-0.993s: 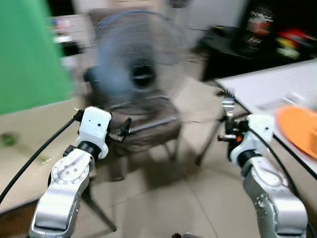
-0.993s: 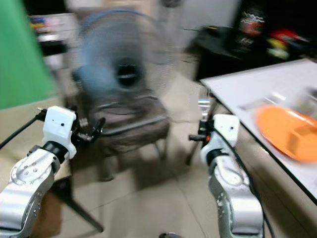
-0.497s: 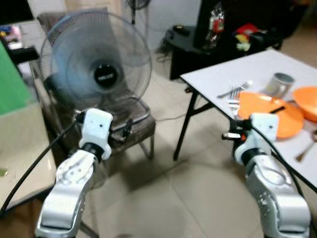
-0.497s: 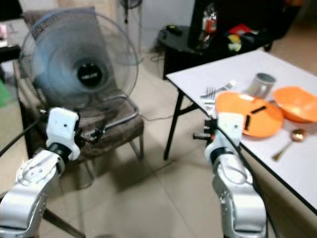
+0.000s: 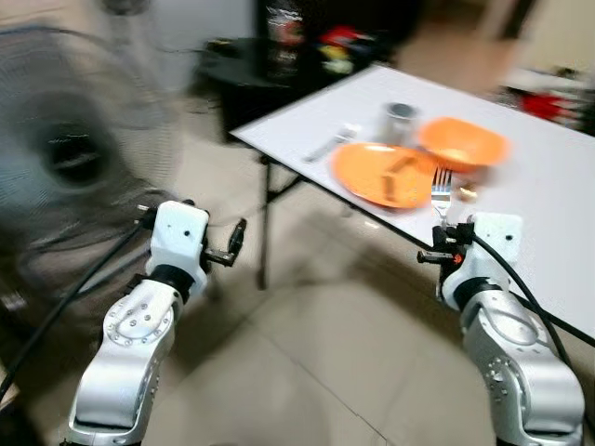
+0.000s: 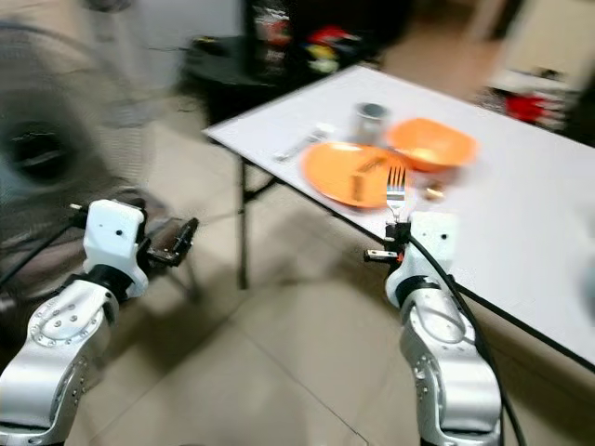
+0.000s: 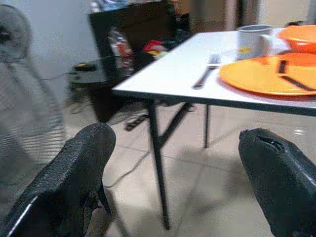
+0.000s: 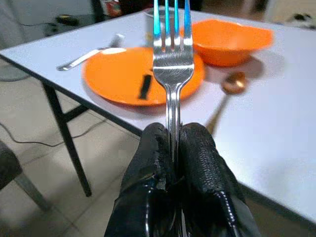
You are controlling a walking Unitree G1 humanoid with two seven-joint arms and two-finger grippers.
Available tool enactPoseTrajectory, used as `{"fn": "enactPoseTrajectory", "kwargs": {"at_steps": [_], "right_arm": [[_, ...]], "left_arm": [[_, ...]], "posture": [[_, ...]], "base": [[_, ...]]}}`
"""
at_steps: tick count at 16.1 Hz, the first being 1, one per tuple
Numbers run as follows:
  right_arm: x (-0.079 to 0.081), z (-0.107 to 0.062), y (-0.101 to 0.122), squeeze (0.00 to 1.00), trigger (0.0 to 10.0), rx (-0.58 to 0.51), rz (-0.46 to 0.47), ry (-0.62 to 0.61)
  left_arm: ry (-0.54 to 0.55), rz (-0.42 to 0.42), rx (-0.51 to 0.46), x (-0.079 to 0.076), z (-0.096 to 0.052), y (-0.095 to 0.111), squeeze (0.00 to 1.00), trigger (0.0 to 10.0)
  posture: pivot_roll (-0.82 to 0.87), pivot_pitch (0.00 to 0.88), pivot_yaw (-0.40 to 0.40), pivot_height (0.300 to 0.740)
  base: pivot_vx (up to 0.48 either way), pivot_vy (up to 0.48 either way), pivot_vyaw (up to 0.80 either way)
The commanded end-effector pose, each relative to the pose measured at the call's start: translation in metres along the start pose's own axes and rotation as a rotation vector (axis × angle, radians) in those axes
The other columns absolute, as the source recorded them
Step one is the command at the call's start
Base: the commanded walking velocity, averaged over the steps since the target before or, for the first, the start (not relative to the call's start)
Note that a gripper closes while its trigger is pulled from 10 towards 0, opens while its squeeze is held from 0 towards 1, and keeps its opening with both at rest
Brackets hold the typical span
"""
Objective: Setting the table
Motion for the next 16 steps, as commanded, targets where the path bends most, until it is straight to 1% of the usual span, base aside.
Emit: {"fn": "enactPoseTrajectory", "kwargs": {"at_steps": [1, 4, 7, 9, 11, 16], "right_arm": [[-0.0013, -0.0010, 0.0024, 0.00, 10.0, -0.005, -0.001, -0.013], [-0.0036, -0.0019, 0.0019, 0.00, 10.0, 0.001, 0.000, -0.022], [-0.0075, -0.0022, 0.0034, 0.00, 10.0, -0.005, -0.016, -0.045], [-0.0075, -0.0021, 0.0037, 0.00, 10.0, -0.004, -0.018, -0.044], [-0.0079, -0.0016, 0.0051, 0.00, 10.0, -0.007, -0.019, -0.045], [-0.0053, 0.0008, 0.0063, 0.00, 10.0, -0.002, -0.029, -0.030]], "left_arm": [[0.011, 0.004, -0.012, 0.0022, 0.0010, 0.0025, 0.00, 10.0], [0.017, 0.005, -0.022, 0.0026, 0.0023, 0.0040, 0.00, 10.0], [0.019, -0.017, -0.038, 0.0023, 0.0033, 0.0064, 0.00, 10.0], [0.007, -0.011, -0.035, 0.0008, 0.0037, 0.0051, 0.00, 10.0], [0.013, -0.026, -0.037, 0.0016, 0.0036, 0.0050, 0.00, 10.0], [0.022, -0.028, -0.041, 0.0029, 0.0038, 0.0058, 0.00, 10.0]], "posture": [[0.12, 0.000, -0.026, 0.740], [0.11, 0.000, -0.024, 0.740], [0.11, 0.000, -0.025, 0.740], [0.11, 0.000, -0.026, 0.740], [0.11, 0.000, -0.028, 0.740], [0.12, 0.000, -0.032, 0.740]], "base": [[0.000, 0.000, -0.77], [0.000, 0.000, -0.77], [0.000, 0.000, -0.77], [0.000, 0.000, -0.77], [0.000, 0.000, -0.77], [0.000, 0.000, -0.77]]}}
Point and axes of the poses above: a point about 5 cm out from each wrist's last joint towards the gripper, its own z axis pointing out of the wrist towards the gripper, its own y axis along the axis of the wrist's last joint, x = y × z, the point moved 6 cm from there along z, pointing out of the wrist towards the gripper, and after that the axes turned 9 degrees about -z, right-handed, at the moved point
